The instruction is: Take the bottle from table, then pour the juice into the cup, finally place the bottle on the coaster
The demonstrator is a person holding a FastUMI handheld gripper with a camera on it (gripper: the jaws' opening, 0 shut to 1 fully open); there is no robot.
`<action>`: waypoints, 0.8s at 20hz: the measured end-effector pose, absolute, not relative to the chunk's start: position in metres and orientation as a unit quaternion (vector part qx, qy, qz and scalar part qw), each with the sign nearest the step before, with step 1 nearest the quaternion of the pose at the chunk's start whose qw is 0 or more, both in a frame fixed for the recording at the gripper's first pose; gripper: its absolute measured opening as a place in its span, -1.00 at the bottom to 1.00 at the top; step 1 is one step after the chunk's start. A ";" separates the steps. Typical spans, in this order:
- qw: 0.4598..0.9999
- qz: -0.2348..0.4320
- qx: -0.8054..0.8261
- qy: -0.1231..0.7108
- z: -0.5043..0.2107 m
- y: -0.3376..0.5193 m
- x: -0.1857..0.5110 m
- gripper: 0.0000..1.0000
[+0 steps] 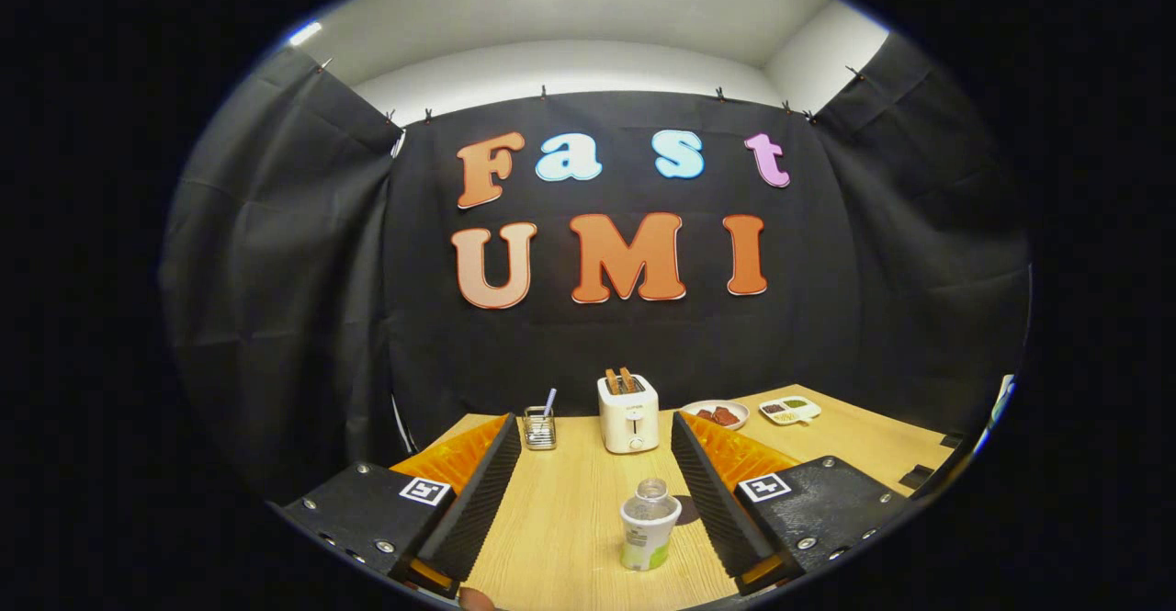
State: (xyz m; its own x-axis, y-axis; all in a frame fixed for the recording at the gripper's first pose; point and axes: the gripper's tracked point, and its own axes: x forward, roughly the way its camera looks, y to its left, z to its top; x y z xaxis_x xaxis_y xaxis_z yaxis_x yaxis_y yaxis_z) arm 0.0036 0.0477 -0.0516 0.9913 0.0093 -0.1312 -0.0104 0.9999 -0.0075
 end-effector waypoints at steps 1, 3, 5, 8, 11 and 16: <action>0.997 0.000 -0.001 0.071 -0.058 0.043 0.007 0.96; 0.996 -0.004 0.001 0.084 -0.074 0.036 0.014 0.96; 0.995 -0.009 0.000 0.100 -0.090 0.030 0.021 0.96; 0.993 -0.016 -0.004 0.119 -0.112 0.022 0.029 0.96; 0.990 -0.018 -0.014 0.141 -0.139 0.018 0.038 0.96; 0.984 -0.024 -0.028 0.176 -0.184 0.012 0.045 0.97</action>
